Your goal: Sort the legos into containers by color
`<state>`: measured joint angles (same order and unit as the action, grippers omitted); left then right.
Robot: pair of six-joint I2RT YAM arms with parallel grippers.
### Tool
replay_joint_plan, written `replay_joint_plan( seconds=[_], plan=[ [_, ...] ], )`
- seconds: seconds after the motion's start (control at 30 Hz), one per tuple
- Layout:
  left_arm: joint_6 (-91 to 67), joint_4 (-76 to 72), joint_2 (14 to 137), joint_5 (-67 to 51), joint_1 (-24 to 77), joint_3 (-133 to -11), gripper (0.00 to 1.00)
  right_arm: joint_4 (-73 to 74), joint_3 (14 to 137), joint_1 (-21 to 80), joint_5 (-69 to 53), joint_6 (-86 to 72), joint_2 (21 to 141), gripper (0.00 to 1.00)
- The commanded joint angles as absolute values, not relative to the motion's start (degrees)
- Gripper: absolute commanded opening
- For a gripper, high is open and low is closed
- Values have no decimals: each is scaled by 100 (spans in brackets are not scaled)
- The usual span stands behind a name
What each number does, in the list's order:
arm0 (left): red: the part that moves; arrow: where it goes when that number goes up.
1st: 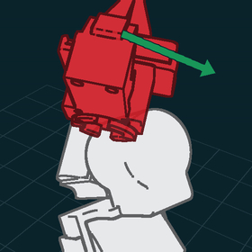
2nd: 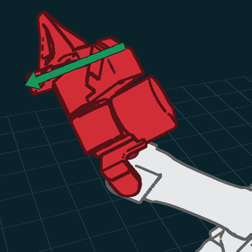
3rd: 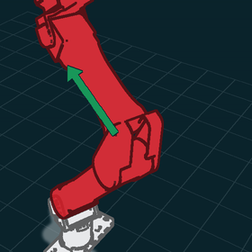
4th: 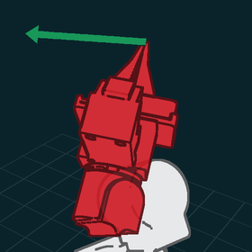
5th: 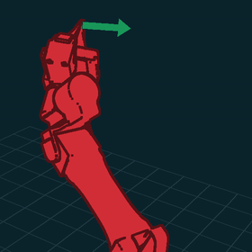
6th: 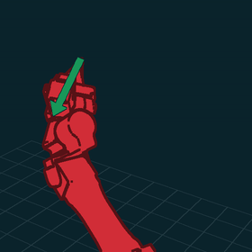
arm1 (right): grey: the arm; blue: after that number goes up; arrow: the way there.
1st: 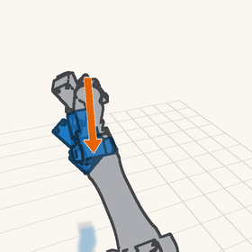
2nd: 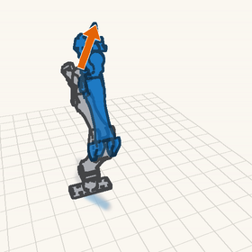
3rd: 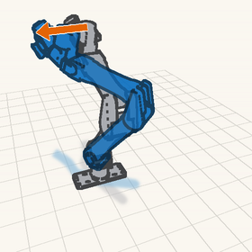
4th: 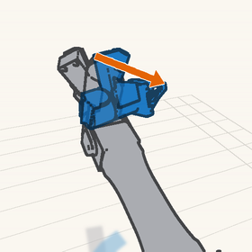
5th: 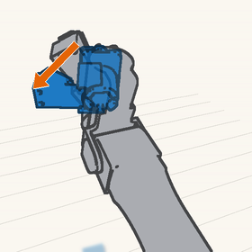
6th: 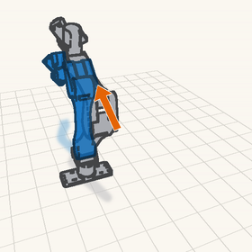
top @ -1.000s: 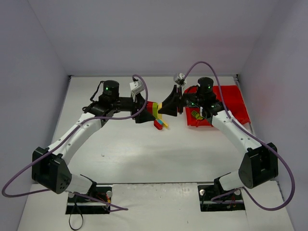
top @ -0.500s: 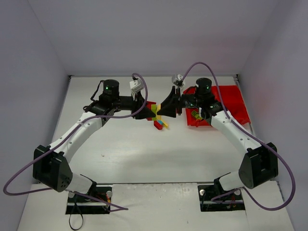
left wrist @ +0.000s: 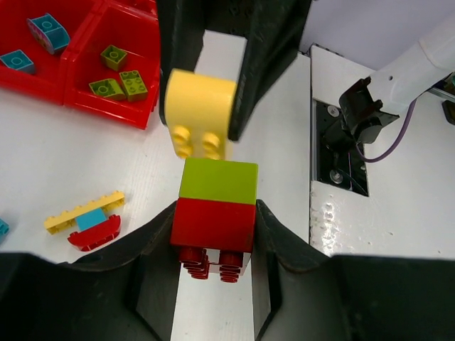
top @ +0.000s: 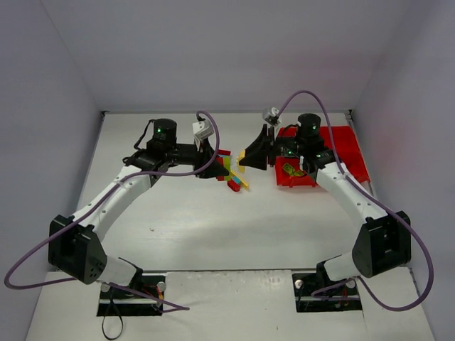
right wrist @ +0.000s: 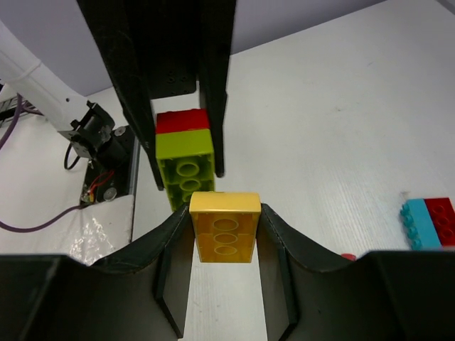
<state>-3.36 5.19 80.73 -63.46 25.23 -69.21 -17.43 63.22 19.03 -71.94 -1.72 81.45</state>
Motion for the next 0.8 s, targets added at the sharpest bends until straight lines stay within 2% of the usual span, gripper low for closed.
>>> replay_joint_plan(
  seconds=[0.0,0.17,0.23,0.27,0.3,0.5,0.63,0.77],
  plan=[
    [-105,457,7805,-6600,2487,-7172,9,-2127,6311,1618,-7418,-79,8060,0],
    [-88,518,7787,-6601,2443,-7207,9,-1855,6310,1424,-7410,95,8077,0],
    [-97,597,7744,-6522,2417,-7216,9,-1663,6337,1161,-6919,105,8051,0],
    [-105,624,7708,-6408,2391,-7216,9,-1618,6354,1038,-6595,18,8051,0],
    [-105,685,7682,-6268,2382,-7216,9,-1565,6415,715,-5730,-61,8051,0],
    [-97,835,7304,-5081,2347,-6812,9,-1108,6837,-368,-2372,-817,8297,0],
    [-97,756,7207,-4694,2347,-6566,9,-1116,7039,-702,-1120,-879,8578,0],
    [-281,694,7312,-4483,2347,-6557,9,-1160,7294,-861,-361,-826,9139,0]
  ],
)
